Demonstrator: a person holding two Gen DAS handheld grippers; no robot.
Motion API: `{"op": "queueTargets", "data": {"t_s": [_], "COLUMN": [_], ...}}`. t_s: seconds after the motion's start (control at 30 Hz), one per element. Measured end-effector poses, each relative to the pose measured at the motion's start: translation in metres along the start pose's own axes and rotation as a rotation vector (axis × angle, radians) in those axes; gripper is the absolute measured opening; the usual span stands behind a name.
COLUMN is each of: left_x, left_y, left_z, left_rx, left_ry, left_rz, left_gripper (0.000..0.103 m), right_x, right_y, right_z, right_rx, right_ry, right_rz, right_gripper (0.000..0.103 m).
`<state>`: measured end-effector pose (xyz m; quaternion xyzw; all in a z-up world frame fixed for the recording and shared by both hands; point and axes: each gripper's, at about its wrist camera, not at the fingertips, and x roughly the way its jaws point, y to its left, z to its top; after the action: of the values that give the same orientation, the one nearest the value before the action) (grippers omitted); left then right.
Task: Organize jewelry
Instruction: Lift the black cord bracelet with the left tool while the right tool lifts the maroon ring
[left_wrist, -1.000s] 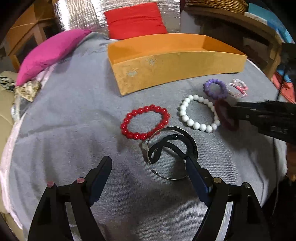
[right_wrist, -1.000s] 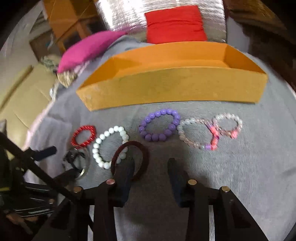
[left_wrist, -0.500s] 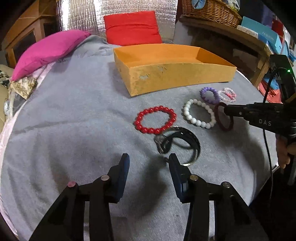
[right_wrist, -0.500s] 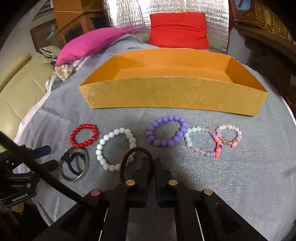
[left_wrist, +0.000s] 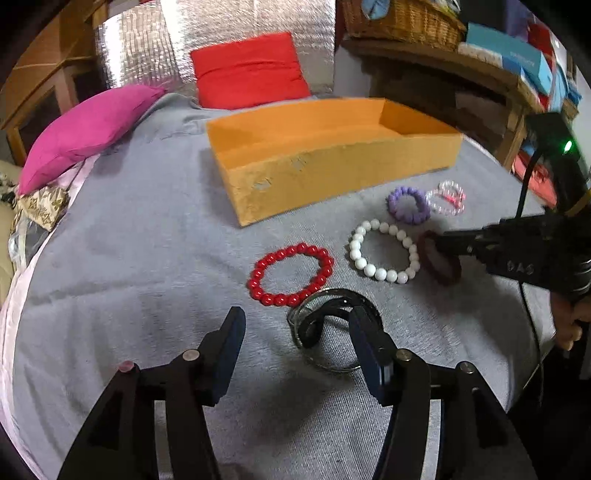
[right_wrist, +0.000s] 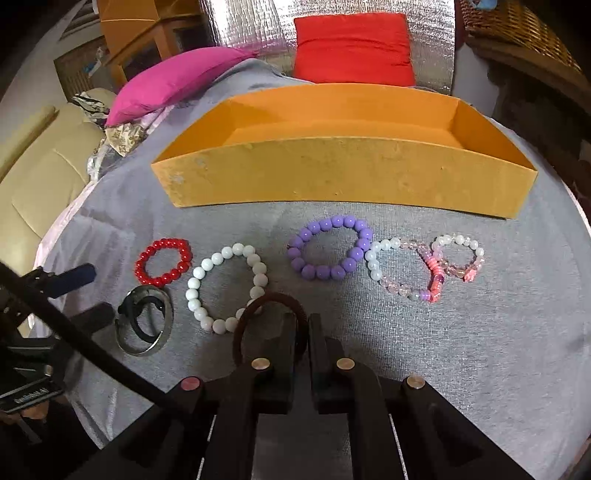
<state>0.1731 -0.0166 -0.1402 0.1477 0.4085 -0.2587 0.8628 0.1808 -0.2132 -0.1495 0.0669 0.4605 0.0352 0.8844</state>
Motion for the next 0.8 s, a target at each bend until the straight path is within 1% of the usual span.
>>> {"op": "queueTargets", "data": {"t_s": [0.1, 0.13, 0.17, 0.2, 0.23, 0.27, 0.3, 0.33, 0.43, 0.57, 0.67, 0.73, 0.8], "left_x": [0.006, 0.007, 0.007, 0.009, 0.011, 0.013, 0.014, 0.016, 0.017, 0.006, -0.004, -0.011, -0.019], "left_y": [-0.002, -0.002, -0.002, -0.003, -0.003, -0.004, -0.004, -0.005, 0.001, 0.016, 0.027, 0.033, 0.039], "left_z": [0.0, 0.0, 0.001, 0.002, 0.003, 0.003, 0.003, 0.003, 0.004, 0.007, 0.01, 0.013, 0.016], "left_rx": [0.018, 0.02, 0.022, 0.024, 0.025, 0.025, 0.028, 0.029, -0.019, -0.091, -0.144, -0.166, -0.173], "left_ry": [0.017, 0.017, 0.018, 0.024, 0.03, 0.034, 0.039, 0.045, 0.056, -0.001, -0.042, -0.079, -0.112], "left_rz": [-0.007, -0.014, -0.023, -0.039, -0.057, -0.068, -0.077, -0.085, -0.129, -0.16, -0.198, -0.214, -0.214], "left_gripper": [0.058, 0.054, 0.045, 0.04, 0.029, 0.023, 0.013, 0.007, 0.003, 0.002, 0.002, 0.002, 0.002], "right_x": [0.003, 0.004, 0.005, 0.005, 0.005, 0.005, 0.006, 0.006, 0.006, 0.003, 0.0, -0.002, -0.003], "right_y": [-0.001, -0.001, -0.002, -0.002, -0.002, -0.002, -0.002, -0.002, -0.003, -0.006, -0.008, -0.01, -0.01], "right_z": [-0.001, -0.001, -0.001, 0.0, 0.0, 0.001, 0.001, 0.002, 0.002, 0.002, 0.002, 0.002, 0.002], "right_rx": [0.005, 0.007, 0.011, 0.013, 0.015, 0.016, 0.018, 0.018, 0.022, 0.031, 0.046, 0.054, 0.057], "right_ry": [0.002, 0.004, 0.004, 0.003, 0.002, 0.001, 0.001, 0.002, 0.001, -0.008, -0.019, -0.024, -0.028], "right_rz": [0.01, 0.011, 0.013, 0.015, 0.017, 0.018, 0.019, 0.019, 0.021, 0.022, 0.033, 0.035, 0.039], "right_gripper": [0.007, 0.007, 0.007, 0.007, 0.007, 0.007, 0.007, 0.007, 0.007, 0.007, 0.007, 0.007, 0.007]}}
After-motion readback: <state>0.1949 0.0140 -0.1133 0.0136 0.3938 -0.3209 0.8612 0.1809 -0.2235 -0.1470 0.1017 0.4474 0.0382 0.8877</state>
